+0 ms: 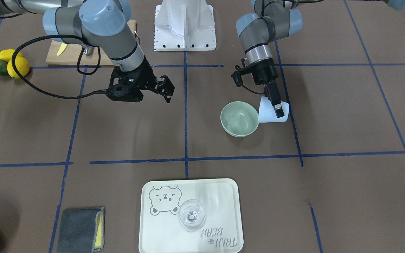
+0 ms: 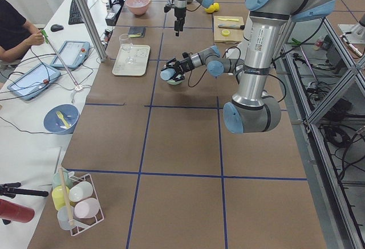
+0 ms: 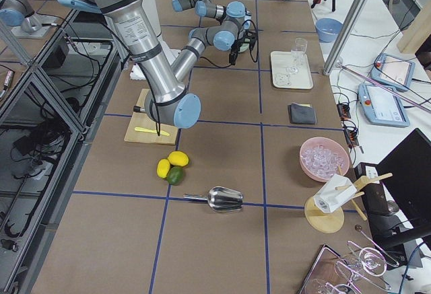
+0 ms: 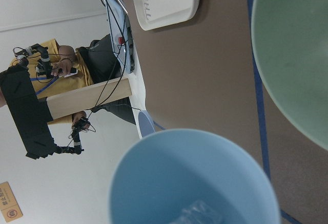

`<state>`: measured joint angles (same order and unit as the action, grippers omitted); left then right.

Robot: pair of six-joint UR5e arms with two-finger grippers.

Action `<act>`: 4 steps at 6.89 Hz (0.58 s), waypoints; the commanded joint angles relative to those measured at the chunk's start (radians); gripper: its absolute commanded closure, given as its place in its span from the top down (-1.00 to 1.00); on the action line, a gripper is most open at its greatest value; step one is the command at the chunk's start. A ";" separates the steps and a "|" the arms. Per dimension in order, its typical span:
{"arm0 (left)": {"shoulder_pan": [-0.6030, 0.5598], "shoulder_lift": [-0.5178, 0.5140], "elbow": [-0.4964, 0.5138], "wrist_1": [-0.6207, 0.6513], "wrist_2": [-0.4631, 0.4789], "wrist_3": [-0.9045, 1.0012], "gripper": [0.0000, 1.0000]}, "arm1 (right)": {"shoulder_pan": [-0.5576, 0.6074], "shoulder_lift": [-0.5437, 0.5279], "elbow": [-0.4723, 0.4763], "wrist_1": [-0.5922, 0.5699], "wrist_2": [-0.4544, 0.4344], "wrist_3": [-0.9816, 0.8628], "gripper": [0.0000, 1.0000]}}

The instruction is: Pour ice into bowl

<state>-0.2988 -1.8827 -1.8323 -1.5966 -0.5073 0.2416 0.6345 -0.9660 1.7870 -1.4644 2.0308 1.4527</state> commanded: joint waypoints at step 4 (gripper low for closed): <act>0.015 -0.078 0.004 0.201 0.020 0.027 -1.00 | 0.001 0.001 0.000 0.003 0.000 0.000 1.00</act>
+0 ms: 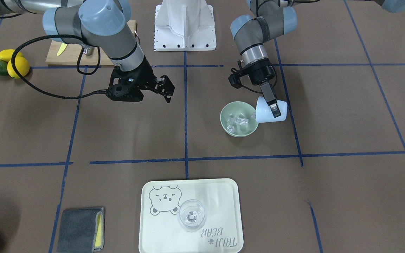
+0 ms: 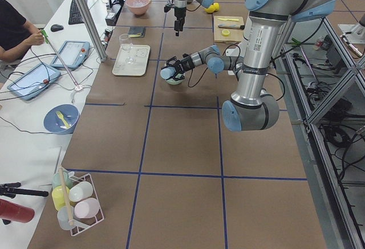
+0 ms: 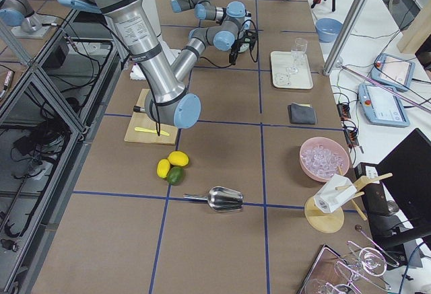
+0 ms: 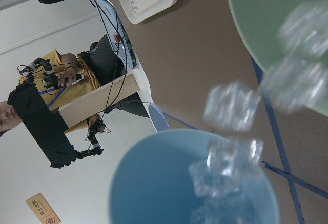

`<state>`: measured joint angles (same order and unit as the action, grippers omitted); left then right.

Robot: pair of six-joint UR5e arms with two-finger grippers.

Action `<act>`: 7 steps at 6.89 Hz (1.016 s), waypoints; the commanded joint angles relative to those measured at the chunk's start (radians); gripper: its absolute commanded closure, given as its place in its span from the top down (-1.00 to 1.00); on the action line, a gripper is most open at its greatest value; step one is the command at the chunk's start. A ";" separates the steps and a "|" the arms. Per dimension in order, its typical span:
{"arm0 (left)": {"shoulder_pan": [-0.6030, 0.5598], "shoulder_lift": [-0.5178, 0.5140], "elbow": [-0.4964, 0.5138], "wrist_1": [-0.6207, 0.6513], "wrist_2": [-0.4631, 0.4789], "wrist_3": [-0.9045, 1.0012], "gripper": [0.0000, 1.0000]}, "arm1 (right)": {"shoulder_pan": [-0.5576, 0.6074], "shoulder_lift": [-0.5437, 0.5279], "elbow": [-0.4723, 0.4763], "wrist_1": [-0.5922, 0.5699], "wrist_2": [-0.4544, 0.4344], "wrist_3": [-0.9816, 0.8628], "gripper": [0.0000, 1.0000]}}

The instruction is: Pour ice into bowl

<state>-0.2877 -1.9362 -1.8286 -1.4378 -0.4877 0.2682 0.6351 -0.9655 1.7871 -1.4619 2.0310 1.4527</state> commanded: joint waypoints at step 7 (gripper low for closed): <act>0.002 -0.021 -0.014 0.030 -0.015 -0.220 -1.00 | 0.003 0.004 -0.002 0.000 -0.002 0.002 1.00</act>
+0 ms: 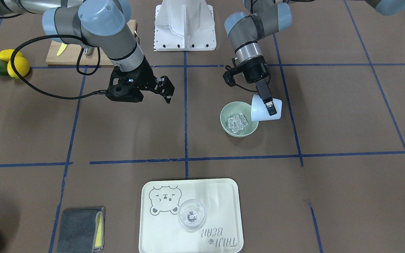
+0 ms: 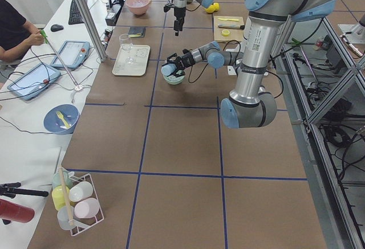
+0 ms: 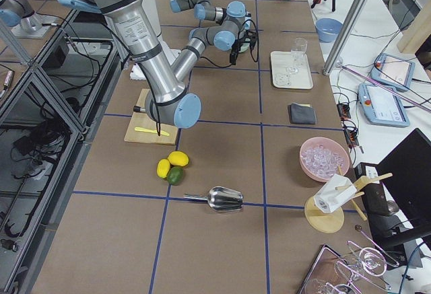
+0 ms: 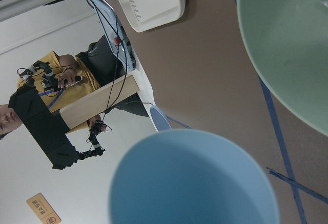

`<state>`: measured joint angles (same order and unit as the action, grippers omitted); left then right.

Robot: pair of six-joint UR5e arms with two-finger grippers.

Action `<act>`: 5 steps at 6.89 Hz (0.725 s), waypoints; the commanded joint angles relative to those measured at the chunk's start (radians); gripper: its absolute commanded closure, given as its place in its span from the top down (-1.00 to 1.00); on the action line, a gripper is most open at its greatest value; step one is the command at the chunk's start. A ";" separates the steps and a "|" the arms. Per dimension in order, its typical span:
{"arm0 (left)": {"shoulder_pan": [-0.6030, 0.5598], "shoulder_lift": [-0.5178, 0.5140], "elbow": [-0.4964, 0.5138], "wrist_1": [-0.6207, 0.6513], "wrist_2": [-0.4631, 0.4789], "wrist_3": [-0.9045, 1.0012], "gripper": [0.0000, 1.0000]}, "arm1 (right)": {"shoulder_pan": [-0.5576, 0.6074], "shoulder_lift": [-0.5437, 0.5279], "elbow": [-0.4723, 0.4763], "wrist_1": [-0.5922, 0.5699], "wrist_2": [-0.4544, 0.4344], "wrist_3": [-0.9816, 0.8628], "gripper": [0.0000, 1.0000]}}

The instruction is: Pour ice into bowl

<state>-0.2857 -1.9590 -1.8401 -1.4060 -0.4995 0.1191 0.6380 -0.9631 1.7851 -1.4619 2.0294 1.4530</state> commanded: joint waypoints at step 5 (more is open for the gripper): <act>-0.003 0.050 -0.048 -0.051 -0.146 -0.477 -1.00 | 0.006 0.003 0.000 0.000 0.003 0.001 1.00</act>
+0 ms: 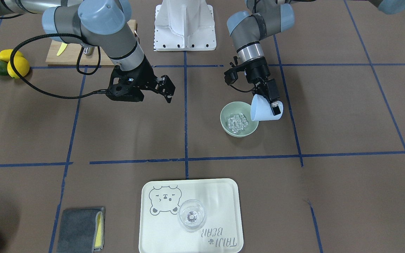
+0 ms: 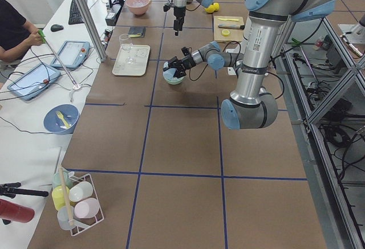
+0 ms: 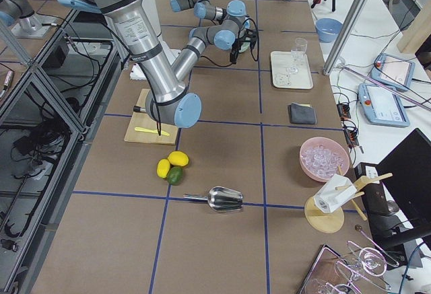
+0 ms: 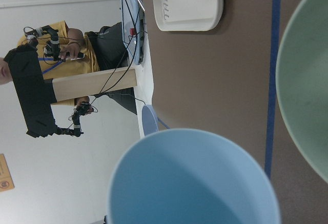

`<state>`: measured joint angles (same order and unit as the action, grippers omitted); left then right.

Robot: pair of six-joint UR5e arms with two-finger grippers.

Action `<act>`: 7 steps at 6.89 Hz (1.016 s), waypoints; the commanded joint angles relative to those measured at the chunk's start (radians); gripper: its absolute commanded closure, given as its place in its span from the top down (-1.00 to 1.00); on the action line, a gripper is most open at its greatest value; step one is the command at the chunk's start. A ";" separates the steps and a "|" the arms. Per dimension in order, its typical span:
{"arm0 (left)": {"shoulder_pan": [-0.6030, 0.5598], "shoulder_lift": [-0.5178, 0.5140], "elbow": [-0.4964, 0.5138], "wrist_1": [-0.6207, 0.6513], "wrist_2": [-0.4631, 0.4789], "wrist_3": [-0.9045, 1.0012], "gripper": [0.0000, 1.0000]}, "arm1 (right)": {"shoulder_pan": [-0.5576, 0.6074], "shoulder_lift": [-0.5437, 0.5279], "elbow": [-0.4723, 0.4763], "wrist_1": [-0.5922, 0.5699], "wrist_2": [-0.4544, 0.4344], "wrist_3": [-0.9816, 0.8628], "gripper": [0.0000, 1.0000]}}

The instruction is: Pour ice into bowl

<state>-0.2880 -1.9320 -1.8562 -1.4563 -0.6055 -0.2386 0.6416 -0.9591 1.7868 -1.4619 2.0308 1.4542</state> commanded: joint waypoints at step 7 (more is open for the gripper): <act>-0.022 0.272 -0.149 -0.260 -0.204 -0.450 -1.00 | 0.000 0.002 -0.001 -0.002 -0.004 0.002 1.00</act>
<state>-0.3042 -1.7179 -2.0032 -1.6423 -0.7727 -0.6757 0.6428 -0.9587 1.7856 -1.4634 2.0286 1.4546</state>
